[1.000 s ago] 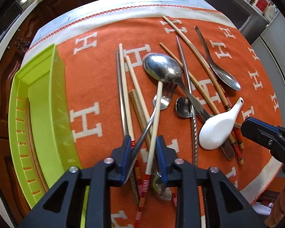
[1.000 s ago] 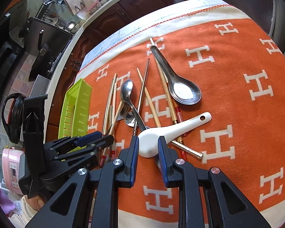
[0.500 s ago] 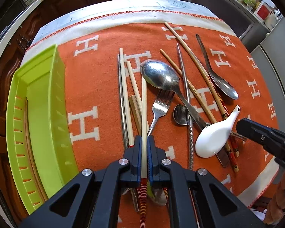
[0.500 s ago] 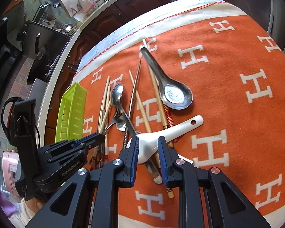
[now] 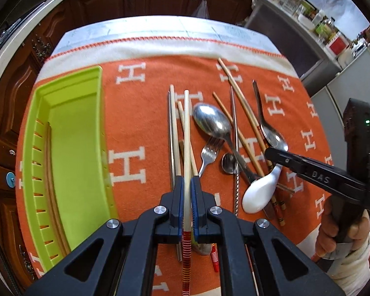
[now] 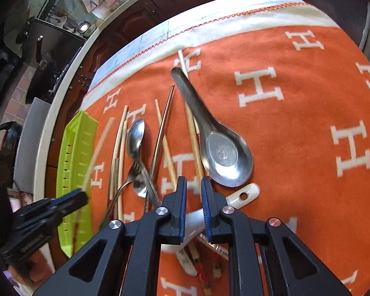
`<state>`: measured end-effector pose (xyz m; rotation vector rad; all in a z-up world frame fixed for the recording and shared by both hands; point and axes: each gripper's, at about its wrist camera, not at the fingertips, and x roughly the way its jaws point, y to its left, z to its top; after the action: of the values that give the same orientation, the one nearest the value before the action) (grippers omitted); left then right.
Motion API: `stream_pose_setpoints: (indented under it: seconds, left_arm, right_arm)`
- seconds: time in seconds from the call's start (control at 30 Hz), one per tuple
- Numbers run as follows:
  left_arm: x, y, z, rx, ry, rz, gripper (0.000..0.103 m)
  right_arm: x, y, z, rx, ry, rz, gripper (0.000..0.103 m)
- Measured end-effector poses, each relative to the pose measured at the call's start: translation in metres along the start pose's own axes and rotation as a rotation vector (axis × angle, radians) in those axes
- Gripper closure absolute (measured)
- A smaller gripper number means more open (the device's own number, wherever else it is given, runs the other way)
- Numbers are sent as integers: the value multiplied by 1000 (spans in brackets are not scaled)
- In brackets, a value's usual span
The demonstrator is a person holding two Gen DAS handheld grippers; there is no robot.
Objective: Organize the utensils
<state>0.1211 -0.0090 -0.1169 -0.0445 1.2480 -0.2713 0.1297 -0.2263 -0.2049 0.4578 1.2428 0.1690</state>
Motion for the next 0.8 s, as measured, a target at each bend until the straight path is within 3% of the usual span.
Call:
stream_pose_setpoints:
  seconds: [0.2,0.27,0.4,0.8]
  left_arm:
    - [-6,10,2,-37,-15,-23,100]
    - [-6,13,1,-45,-14,-27,100]
    - [-5,16,-1,-63,-13,-38,100]
    - [-6,19,-6,-80,-15,-54,100]
  right_arm:
    - [8,-5,7,38,-6,-37,98]
    - [8,-7,8,40,-11,-36,98]
    - [7,0,8,-2,-30,-128,98]
    - [-2,-5,6,0,-62,-150,98]
